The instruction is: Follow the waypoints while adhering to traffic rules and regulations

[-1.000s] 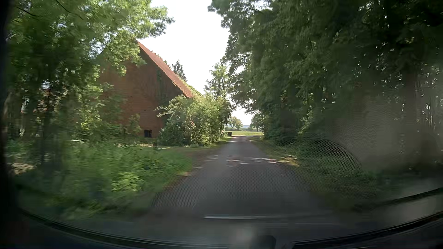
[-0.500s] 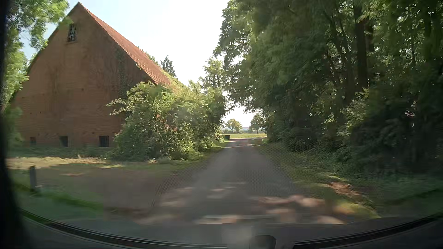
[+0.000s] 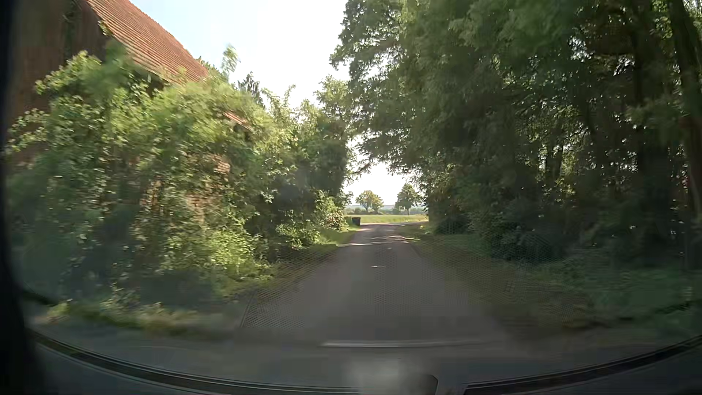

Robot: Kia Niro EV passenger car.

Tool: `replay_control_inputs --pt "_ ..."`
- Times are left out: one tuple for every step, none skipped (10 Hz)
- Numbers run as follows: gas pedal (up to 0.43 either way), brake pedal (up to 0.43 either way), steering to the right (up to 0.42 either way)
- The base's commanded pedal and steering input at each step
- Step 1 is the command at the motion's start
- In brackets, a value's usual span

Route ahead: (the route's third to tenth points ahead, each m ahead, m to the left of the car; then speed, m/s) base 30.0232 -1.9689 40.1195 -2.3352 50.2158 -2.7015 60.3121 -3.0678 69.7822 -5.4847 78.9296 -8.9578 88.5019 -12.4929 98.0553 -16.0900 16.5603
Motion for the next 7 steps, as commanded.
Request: replay_control_inputs --pt "0.047 0.006 0.003" --pt "0.039 0.006 0.004" --pt "0.039 0.006 0.004" --pt "0.020 0.006 0.003" --pt "0.008 0.006 0.002" --pt "0.008 0.006 0.002" --pt "0.008 0.006 0.003"
